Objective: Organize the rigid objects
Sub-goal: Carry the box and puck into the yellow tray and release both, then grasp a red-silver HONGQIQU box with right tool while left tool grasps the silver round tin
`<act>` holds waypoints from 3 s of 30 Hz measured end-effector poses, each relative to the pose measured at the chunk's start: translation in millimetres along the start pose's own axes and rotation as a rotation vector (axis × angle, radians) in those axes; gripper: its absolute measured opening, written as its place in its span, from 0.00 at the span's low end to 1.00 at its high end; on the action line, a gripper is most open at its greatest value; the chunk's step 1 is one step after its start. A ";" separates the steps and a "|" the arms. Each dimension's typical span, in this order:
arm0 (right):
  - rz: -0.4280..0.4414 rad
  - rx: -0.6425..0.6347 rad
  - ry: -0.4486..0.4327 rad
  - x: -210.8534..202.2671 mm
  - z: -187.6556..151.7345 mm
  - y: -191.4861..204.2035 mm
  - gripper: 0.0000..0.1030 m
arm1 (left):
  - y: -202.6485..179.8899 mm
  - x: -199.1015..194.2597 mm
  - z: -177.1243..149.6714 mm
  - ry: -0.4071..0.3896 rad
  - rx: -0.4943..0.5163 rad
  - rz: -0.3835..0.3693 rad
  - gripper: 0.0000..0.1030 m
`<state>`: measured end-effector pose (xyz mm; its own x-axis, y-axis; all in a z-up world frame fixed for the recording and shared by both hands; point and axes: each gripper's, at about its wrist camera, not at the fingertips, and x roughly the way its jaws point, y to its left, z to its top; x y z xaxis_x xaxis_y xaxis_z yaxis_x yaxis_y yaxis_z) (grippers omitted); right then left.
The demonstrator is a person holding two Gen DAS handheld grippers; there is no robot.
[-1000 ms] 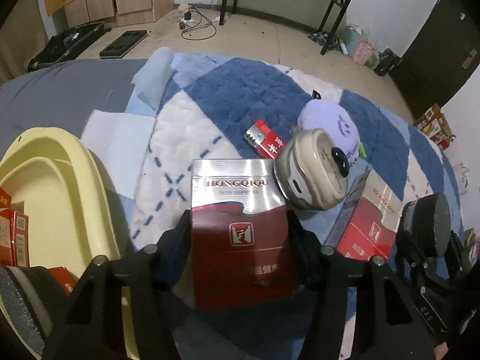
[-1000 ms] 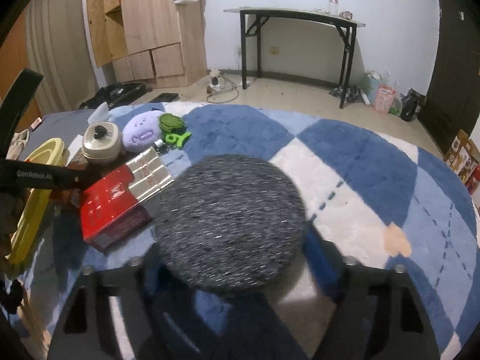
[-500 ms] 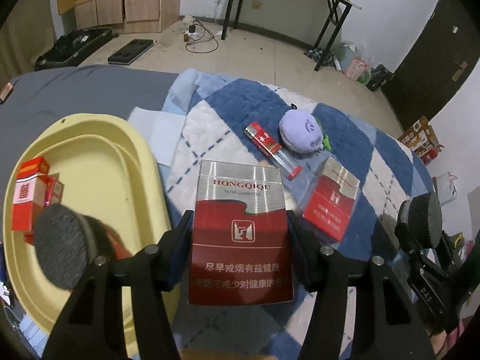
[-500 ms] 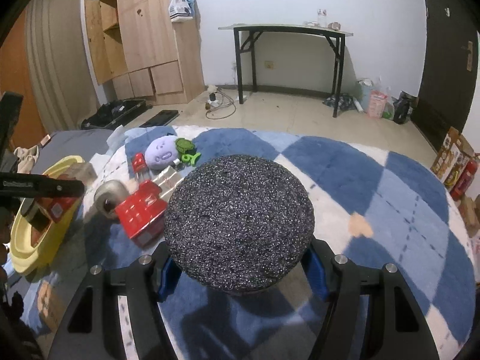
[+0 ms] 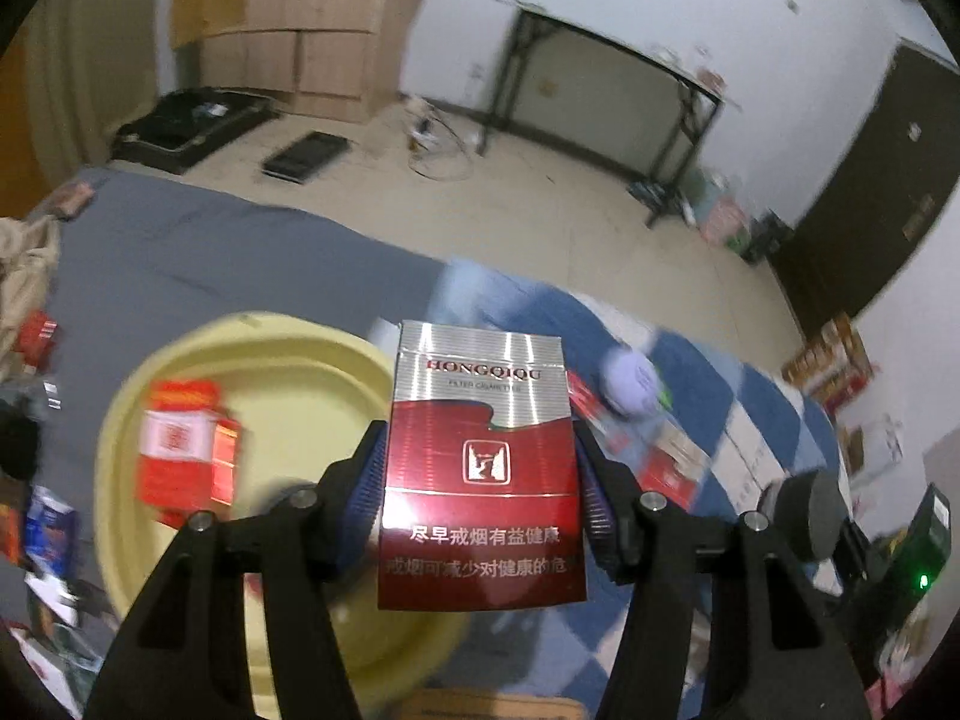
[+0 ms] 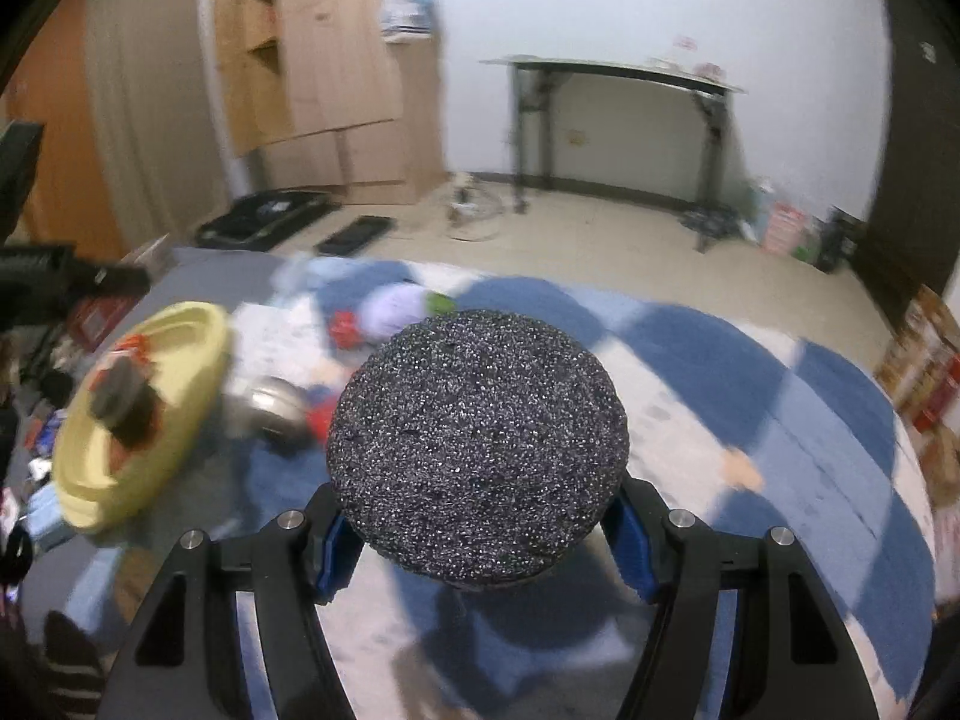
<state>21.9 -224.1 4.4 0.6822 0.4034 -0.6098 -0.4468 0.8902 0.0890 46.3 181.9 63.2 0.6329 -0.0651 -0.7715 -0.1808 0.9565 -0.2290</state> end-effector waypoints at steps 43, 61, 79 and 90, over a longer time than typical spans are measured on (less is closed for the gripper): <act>0.361 -0.310 0.304 168.8 126.2 253.4 0.97 | 173.3 29.4 -1.2 0.067 -0.316 0.159 1.00; 0.093 -0.179 0.003 -34.0 15.7 1.2 1.00 | -53.4 25.8 -21.0 0.088 0.196 -0.079 1.00; 0.206 -0.287 0.096 66.9 8.9 -7.0 1.00 | -92.7 91.0 -47.1 0.228 0.502 -0.112 1.00; 0.253 -0.363 0.126 126.0 15.5 3.9 1.00 | -108.1 127.6 -58.5 0.316 0.607 -0.197 0.84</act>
<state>115.1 -166.6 -59.9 0.4601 0.5493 -0.6975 -0.7793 0.6262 -0.0210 102.6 53.6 -45.3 0.3456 -0.2447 -0.9059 0.4238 0.9021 -0.0820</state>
